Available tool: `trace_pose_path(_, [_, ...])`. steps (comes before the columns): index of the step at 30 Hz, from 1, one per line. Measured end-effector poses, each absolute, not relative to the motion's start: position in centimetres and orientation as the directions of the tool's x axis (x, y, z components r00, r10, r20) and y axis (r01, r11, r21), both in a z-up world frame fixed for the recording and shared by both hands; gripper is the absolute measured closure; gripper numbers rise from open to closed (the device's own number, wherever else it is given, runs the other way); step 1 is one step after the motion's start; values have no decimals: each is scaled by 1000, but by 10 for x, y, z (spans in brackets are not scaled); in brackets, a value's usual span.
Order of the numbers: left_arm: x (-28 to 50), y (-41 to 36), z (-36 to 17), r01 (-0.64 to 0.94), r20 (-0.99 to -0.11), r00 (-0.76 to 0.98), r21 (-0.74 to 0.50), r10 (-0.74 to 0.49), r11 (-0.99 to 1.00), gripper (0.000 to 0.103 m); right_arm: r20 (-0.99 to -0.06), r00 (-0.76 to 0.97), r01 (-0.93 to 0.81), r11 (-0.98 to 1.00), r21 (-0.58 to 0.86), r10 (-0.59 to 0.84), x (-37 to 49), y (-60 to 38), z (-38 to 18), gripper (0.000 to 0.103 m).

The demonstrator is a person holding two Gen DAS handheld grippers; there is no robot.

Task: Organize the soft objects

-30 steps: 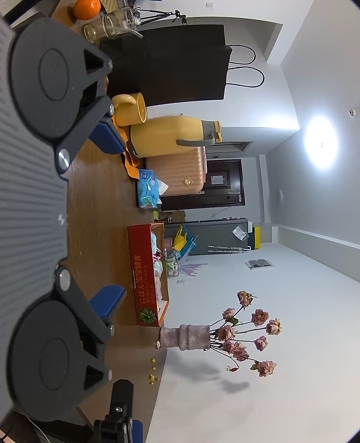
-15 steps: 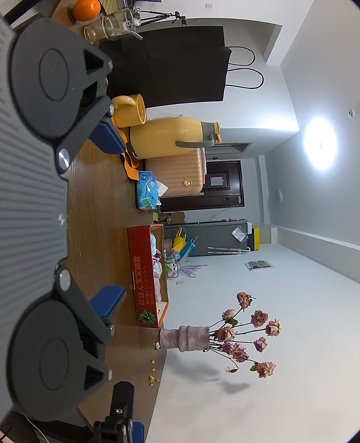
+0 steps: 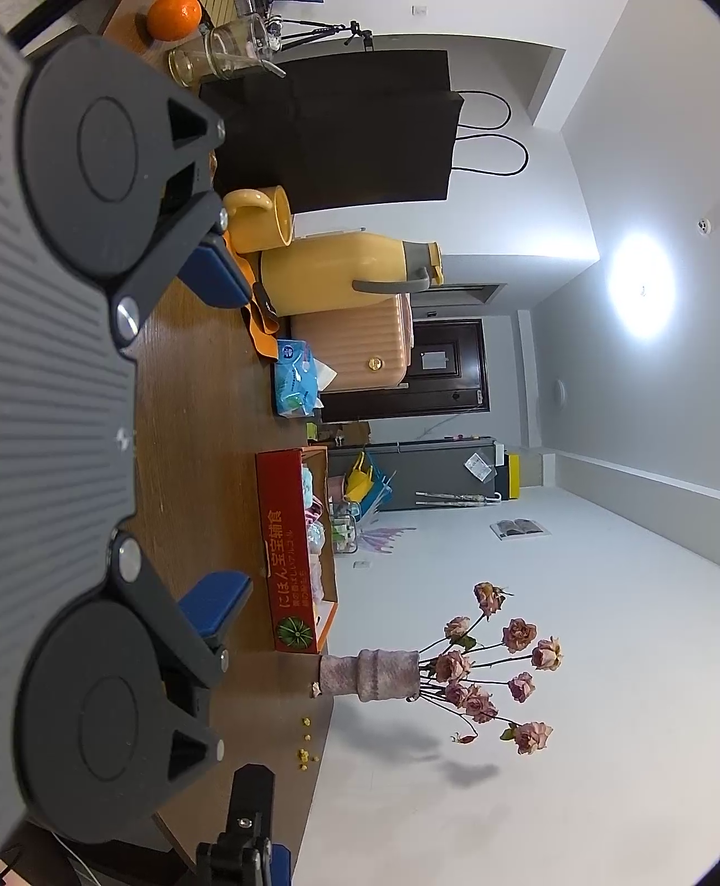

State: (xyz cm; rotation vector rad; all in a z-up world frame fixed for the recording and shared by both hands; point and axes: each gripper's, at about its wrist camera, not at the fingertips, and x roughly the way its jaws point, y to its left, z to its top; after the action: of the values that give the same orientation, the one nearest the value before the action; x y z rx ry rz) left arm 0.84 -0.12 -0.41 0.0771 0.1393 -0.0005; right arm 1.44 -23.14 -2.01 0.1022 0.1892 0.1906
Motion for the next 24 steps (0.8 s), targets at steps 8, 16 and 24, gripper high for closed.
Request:
trace_pose_path(8, [8, -1, -4, 6, -139, 990, 77, 5, 997, 0, -179, 964, -177, 978, 112, 195, 15, -230, -20, 0])
trace_pose_path(16, [8, -1, -3, 10, -134, 991, 78, 0, 997, 0, -180, 965, -174, 978, 113, 192, 16, -231, -20, 0])
trace_pose_path(24, [6, -2, -5, -3, -125, 992, 77, 13, 997, 0, -177, 965, -174, 979, 110, 192, 16, -230, -20, 0])
